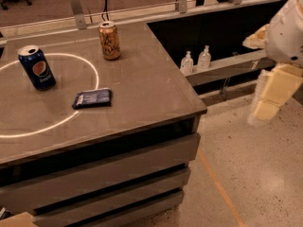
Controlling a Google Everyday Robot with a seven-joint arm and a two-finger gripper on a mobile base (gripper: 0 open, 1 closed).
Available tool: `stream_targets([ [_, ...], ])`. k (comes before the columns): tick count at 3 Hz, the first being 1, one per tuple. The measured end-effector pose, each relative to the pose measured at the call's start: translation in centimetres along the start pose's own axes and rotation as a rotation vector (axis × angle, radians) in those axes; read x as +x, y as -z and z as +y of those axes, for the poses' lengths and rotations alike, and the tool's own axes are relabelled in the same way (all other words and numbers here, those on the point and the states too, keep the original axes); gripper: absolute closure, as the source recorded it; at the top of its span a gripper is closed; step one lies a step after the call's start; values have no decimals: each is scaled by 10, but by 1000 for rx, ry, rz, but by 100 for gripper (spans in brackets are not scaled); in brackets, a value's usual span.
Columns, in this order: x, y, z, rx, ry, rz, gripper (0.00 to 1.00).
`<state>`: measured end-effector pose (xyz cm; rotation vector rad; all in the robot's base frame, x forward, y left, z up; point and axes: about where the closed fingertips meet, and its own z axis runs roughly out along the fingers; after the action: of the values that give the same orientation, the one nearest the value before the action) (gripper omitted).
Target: Pick rxbar blueberry
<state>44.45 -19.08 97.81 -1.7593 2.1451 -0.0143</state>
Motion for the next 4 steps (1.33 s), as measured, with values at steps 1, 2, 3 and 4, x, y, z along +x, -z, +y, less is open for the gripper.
stream_targets([
  [1, -84, -15, -3, -65, 135, -240, 0],
  [2, -117, -18, -3, -85, 178, -330, 0],
  [3, -121, -18, -3, -90, 182, -341, 0],
  [4, -129, -33, -4, -95, 174, -365, 0],
])
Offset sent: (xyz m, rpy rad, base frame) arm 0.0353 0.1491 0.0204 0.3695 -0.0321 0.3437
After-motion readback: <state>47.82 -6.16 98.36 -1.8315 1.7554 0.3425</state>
